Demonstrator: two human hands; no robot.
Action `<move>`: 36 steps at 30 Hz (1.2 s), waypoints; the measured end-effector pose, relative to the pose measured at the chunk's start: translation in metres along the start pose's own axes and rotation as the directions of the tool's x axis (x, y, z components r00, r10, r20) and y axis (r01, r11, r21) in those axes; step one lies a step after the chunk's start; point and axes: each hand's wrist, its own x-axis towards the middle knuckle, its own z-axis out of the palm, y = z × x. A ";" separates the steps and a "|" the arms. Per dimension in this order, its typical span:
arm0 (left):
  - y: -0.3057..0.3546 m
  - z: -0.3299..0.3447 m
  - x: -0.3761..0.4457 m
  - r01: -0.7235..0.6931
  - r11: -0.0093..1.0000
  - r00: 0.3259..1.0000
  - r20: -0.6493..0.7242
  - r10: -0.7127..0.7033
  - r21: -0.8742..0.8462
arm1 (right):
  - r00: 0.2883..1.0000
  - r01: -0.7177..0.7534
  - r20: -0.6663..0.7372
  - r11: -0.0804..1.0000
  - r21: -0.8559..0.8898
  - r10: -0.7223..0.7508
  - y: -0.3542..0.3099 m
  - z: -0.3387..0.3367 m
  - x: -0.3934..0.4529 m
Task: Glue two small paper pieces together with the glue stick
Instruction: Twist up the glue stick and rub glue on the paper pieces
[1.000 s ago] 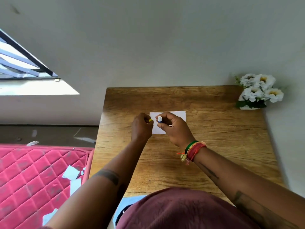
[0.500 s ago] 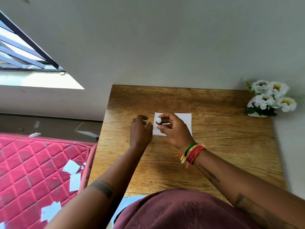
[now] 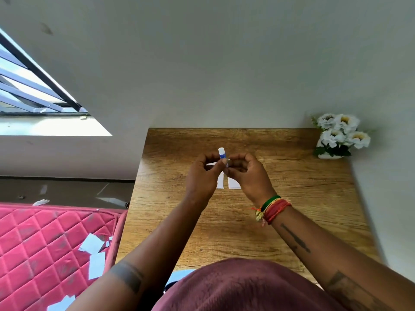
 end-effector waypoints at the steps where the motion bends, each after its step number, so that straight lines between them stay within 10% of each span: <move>1: 0.003 0.001 -0.001 0.008 0.999 1.000 -0.004 -0.008 -0.046 | 1.000 -0.014 -0.004 0.999 0.047 0.014 -0.001 -0.002 -0.001; 12: 0.026 0.009 -0.004 0.013 0.985 0.999 0.053 -0.004 -0.174 | 0.973 -0.231 0.176 0.705 0.671 0.151 -0.012 -0.002 -0.011; 36: 0.027 0.016 -0.012 -0.086 0.988 0.993 0.064 0.095 -0.131 | 0.958 -0.272 0.251 0.725 0.633 0.141 -0.008 0.001 -0.024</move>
